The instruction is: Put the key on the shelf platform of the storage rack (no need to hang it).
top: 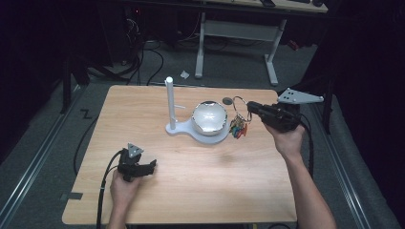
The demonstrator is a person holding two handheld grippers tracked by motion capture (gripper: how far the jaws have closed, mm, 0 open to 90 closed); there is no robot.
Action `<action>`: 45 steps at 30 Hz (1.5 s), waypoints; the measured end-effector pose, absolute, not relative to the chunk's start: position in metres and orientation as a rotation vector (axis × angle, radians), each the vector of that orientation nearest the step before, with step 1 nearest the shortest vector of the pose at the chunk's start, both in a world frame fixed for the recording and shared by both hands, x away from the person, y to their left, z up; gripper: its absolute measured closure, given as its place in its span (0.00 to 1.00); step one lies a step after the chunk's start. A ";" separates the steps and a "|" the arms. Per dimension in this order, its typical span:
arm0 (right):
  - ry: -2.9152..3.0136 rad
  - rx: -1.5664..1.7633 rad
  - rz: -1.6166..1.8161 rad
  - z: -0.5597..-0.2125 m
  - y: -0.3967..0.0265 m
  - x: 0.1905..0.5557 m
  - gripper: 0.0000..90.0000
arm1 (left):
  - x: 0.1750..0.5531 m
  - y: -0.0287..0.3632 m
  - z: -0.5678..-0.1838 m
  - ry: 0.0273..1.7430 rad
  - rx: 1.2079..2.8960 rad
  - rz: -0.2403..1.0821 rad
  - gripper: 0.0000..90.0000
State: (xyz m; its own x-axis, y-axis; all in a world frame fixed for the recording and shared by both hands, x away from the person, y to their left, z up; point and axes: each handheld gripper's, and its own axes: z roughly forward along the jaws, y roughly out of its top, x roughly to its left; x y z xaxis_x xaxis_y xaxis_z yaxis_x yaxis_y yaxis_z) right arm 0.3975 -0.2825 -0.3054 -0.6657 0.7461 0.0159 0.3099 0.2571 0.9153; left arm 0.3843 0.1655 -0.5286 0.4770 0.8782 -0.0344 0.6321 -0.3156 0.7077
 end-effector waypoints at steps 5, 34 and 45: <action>2.120 0.948 1.398 -0.298 -0.276 0.406 0.96 | 0.384 0.165 -0.529 1.245 2.059 0.477 0.22; 2.230 0.938 1.367 -0.307 -0.218 0.463 0.96 | 0.384 0.165 -0.529 1.246 2.058 0.476 0.22; 2.267 0.948 1.315 -0.325 -0.205 0.476 0.95 | 0.384 0.165 -0.529 1.246 2.057 0.476 0.22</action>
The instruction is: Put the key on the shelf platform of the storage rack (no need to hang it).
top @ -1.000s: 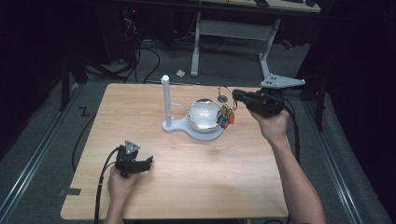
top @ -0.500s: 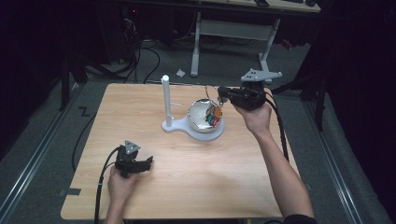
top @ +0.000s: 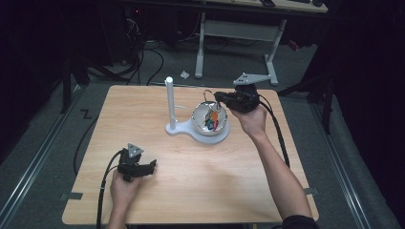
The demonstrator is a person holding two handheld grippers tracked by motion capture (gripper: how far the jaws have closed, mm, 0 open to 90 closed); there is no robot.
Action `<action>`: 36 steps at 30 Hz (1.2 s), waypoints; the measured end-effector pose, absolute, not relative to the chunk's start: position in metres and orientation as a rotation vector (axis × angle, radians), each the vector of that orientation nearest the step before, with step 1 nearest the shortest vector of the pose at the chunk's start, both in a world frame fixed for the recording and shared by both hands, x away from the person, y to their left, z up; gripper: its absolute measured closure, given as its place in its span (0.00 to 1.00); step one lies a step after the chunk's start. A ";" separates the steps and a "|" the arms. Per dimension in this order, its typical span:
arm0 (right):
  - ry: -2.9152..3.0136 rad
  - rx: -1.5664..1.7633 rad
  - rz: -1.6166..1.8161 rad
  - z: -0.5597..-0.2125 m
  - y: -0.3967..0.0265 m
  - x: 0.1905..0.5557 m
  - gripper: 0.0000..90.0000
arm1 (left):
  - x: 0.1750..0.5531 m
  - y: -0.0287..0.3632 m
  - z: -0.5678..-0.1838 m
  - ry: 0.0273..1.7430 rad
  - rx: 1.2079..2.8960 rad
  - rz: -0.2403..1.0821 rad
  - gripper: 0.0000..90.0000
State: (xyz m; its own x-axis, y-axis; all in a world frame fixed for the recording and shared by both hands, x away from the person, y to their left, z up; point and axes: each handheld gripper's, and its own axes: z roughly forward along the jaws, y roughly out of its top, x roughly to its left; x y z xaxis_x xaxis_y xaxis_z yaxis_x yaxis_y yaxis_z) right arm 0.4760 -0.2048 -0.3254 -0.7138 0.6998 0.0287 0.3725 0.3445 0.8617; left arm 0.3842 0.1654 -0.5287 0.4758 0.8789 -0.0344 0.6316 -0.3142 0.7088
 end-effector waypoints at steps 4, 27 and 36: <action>2.276 0.958 1.303 -0.332 -0.202 0.480 0.95 | 0.384 0.165 -0.529 1.246 2.059 0.474 0.22; 2.238 0.990 1.291 -0.337 -0.209 0.490 0.95 | 0.384 0.165 -0.529 1.247 2.058 0.477 0.22; 2.199 0.995 1.311 -0.329 -0.210 0.495 0.95 | 0.384 0.165 -0.529 1.246 2.058 0.477 0.22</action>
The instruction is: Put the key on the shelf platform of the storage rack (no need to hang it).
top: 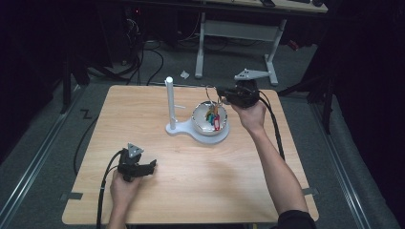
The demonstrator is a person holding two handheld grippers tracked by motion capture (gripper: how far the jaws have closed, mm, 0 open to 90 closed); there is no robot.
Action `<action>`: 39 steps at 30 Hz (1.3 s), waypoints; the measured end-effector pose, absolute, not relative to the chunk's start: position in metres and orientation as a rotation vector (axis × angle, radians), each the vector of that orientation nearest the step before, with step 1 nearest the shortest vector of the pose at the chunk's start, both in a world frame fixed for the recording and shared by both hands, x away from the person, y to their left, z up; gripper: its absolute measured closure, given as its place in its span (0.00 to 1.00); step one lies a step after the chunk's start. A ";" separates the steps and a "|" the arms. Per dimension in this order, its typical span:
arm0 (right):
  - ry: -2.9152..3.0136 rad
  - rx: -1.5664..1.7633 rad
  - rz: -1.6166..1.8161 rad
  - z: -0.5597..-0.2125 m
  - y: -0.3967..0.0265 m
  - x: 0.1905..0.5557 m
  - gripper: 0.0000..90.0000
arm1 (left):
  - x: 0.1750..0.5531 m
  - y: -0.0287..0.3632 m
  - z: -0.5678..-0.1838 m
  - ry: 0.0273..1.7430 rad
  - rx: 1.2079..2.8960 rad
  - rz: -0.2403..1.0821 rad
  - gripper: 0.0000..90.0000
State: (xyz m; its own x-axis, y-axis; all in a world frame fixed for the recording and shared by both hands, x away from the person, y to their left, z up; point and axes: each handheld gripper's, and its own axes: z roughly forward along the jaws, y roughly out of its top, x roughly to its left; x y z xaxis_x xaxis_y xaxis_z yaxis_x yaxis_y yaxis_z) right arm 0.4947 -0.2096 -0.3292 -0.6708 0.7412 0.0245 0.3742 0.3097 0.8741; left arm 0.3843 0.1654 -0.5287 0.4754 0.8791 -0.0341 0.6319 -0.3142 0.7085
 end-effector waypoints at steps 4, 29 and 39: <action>2.195 0.990 1.314 -0.329 -0.209 0.494 0.95 | 0.384 0.165 -0.529 1.246 2.059 0.476 0.22; 2.310 1.019 1.206 -0.381 -0.196 0.503 0.95 | 0.384 0.165 -0.529 1.246 2.058 0.477 0.22; 2.328 1.032 1.184 -0.396 -0.194 0.506 0.95 | 0.384 0.165 -0.529 1.246 2.058 0.477 0.22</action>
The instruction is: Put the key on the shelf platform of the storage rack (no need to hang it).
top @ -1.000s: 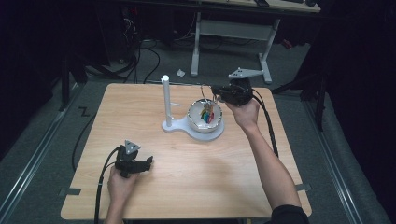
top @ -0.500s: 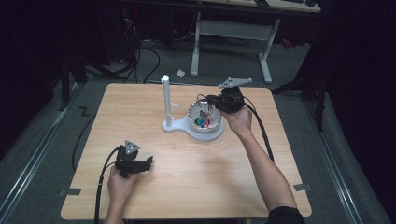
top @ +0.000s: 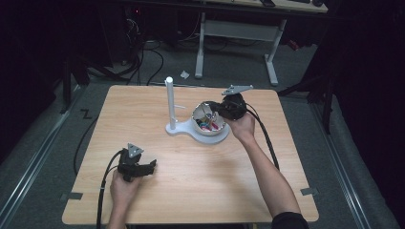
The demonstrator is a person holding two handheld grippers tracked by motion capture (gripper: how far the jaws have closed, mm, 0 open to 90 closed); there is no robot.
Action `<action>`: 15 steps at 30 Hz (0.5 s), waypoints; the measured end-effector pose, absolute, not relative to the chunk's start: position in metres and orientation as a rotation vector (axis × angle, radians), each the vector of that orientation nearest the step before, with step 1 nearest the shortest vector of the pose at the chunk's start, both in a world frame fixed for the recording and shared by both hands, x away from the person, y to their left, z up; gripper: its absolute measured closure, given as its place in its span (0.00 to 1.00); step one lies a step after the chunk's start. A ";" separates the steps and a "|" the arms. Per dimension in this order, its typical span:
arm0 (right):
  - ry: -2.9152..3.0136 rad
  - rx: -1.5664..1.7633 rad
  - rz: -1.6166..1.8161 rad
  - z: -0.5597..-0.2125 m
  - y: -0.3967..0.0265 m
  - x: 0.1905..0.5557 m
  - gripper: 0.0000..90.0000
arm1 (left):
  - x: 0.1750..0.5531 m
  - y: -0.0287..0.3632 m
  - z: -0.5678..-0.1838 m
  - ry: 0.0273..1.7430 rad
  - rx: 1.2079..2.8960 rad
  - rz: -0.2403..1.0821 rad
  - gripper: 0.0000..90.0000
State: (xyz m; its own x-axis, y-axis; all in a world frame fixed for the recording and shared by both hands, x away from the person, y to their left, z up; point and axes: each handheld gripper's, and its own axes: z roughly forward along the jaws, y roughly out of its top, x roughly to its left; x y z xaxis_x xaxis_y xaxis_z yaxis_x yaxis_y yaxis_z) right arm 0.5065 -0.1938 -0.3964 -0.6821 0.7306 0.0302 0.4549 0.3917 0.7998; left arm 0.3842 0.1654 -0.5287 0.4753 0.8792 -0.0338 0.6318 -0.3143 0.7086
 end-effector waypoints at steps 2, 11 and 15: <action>2.331 1.040 1.181 -0.399 -0.194 0.507 0.95 | 0.384 0.165 -0.529 1.247 2.059 0.477 0.22; 2.356 1.027 1.126 -0.411 -0.190 0.508 0.95 | 0.384 0.165 -0.529 1.246 2.057 0.477 0.22; 2.366 1.035 1.129 -0.417 -0.188 0.509 0.95 | 0.384 0.165 -0.529 1.247 2.059 0.477 0.22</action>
